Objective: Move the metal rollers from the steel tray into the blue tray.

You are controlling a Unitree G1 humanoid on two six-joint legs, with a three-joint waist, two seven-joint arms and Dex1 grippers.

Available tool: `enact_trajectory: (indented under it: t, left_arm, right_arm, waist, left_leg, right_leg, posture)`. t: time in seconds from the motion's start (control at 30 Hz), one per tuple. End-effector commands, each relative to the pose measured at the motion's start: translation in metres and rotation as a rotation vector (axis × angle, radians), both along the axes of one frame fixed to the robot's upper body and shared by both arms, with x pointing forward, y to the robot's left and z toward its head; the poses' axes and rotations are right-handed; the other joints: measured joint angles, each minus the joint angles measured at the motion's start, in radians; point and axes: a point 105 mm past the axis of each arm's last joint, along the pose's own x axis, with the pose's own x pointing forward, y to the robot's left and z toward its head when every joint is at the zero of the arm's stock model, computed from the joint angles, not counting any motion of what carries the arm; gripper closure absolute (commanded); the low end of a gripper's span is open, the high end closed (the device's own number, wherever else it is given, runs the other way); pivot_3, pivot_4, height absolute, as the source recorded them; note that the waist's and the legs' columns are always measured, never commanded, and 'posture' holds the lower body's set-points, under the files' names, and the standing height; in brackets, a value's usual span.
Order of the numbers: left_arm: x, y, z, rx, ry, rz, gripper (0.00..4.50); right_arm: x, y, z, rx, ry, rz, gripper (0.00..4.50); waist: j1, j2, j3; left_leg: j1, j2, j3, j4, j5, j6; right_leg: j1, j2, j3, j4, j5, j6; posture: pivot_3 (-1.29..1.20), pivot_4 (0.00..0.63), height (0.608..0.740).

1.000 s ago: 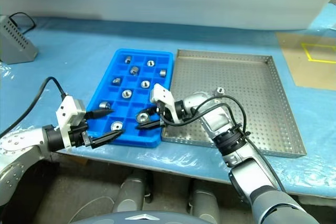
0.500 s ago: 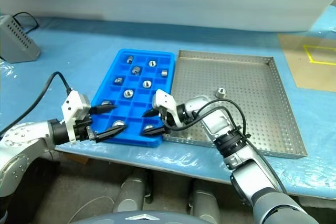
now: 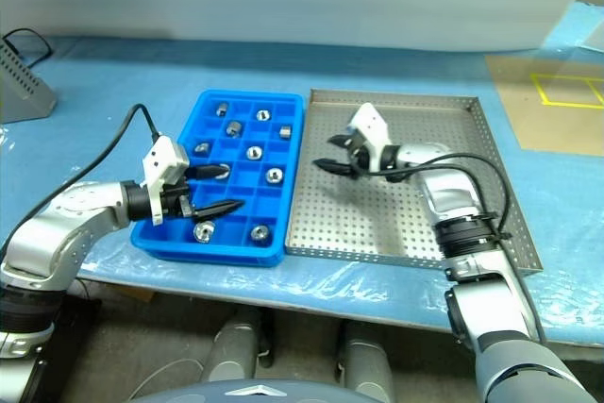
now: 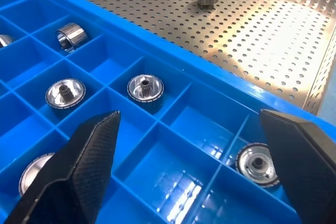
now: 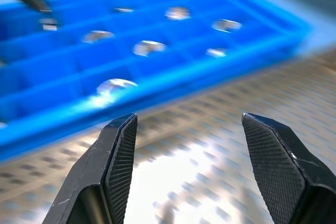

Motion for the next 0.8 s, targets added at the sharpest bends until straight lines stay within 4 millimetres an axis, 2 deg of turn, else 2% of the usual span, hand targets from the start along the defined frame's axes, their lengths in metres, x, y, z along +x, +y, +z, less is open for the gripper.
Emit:
enact_trajectory:
  t: [0.03, 0.13, 0.4, 0.53, 0.73, 0.8]
  left_arm:
    - [0.006, -0.009, 0.009, -0.002, -0.055, -0.057, 0.03]
    - [0.01, -0.016, 0.009, -0.006, -0.058, -0.087, 0.03]
    - [0.014, -0.019, 0.011, -0.017, -0.063, -0.101, 0.03]
    - [0.014, -0.017, 0.004, 0.013, -0.054, -0.097, 0.03]
    - [0.012, -0.017, 0.006, 0.004, -0.057, -0.095, 0.03]
    - [0.011, -0.017, 0.005, 0.005, -0.056, -0.095, 0.03]
  right_arm:
    - [0.021, -0.033, 0.011, 0.011, -0.102, -0.212, 1.22]
    - [0.029, -0.048, 0.002, 0.034, -0.094, -0.314, 1.22]
    - [0.029, -0.044, -0.016, 0.02, -0.069, -0.331, 1.22]
    - [0.031, -0.048, -0.027, 0.049, -0.023, -0.364, 1.22]
    - [0.031, -0.063, -0.054, 0.015, 0.044, -0.422, 1.22]
    - [0.029, -0.059, -0.057, 0.017, 0.053, -0.403, 1.22]
  waist:
    - [-0.014, 0.0, 0.0]
    - [-0.03, 0.0, 0.0]
    - [-0.056, 0.0, 0.0]
    - [-0.053, 0.0, 0.0]
    - [-0.051, 0.0, 0.0]
    - [-0.051, 0.0, 0.0]
  left_leg:
    - [-0.001, 0.0, 0.0, 0.0, 0.0, 0.0]
    - [-0.001, 0.0, 0.0, 0.001, 0.0, 0.0]
    - [-0.002, 0.001, 0.0, 0.003, -0.001, 0.003]
    - [-0.002, 0.001, 0.0, 0.004, -0.002, 0.004]
    - [-0.003, 0.001, 0.0, 0.006, -0.004, 0.006]
    - [-0.004, 0.001, 0.0, 0.007, -0.004, 0.007]
  right_leg:
    - [-0.001, 0.0, 0.0, 0.0, 0.0, 0.0]
    - [-0.001, 0.0, 0.0, 0.001, 0.0, 0.0]
    - [-0.002, 0.0, 0.0, 0.003, 0.0, -0.001]
    - [-0.002, 0.0, 0.0, 0.003, 0.0, -0.001]
    - [-0.001, 0.0, 0.0, 0.003, 0.001, -0.001]
    - [-0.001, 0.0, 0.0, 0.003, 0.001, -0.001]
  posture:
    - [-0.07, 0.15, 0.74]
    - [-0.09, 0.15, 0.74]
    - [-0.11, 0.15, 0.74]
    - [-0.1, 0.15, 0.74]
    - [-0.09, 0.15, 0.74]
    - [-0.09, 0.15, 0.74]
